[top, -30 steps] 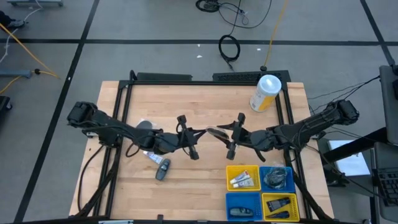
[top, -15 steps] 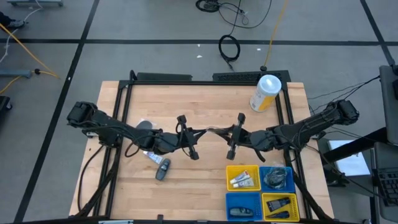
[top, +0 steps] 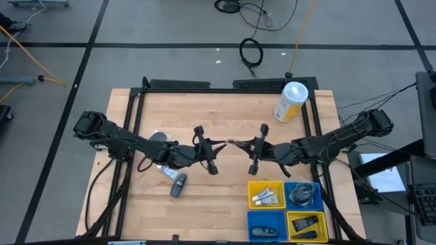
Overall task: Pick & Place Travel size toiletries
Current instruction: Put the black hairbrush into the top blue bin
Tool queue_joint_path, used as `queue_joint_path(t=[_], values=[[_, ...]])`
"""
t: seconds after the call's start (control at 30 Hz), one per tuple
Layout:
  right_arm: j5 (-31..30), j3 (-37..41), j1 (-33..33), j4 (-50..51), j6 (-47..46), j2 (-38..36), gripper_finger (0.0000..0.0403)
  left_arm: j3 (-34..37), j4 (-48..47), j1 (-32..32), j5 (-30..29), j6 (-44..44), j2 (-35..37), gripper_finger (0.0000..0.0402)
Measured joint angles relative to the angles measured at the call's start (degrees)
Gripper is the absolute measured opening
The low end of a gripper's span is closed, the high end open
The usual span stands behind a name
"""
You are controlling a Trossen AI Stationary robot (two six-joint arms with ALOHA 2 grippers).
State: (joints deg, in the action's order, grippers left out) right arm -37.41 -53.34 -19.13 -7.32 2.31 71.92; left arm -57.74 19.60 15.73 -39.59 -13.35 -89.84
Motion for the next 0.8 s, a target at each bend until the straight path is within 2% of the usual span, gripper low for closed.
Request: queue_joint_path(t=[0.2, 0.37, 0.63, 0.8], values=[[-0.1, 0.0, -1.2, 0.7, -0.1, 0.0, 0.0023, 0.0, -0.7, 0.5, 0.0, 0.3, 0.0, 0.0118], [-0.3, 0.0, -2.7, 2.6, -1.9, -1.1, 0.0023, 0.0, -1.2, 1.7, -1.1, 0.2, 0.8, 0.0151], [-3.3, 0.0, -6.5, 9.7, -6.4, -4.8, 0.0023, 0.0, -4.8, 3.2, -8.6, -0.1, 1.9, 0.0176], [-3.1, 0.0, -10.1, 18.7, -13.4, -7.0, 0.0023, 0.0, -7.5, 3.5, -9.6, 1.6, 1.9, 0.0175]])
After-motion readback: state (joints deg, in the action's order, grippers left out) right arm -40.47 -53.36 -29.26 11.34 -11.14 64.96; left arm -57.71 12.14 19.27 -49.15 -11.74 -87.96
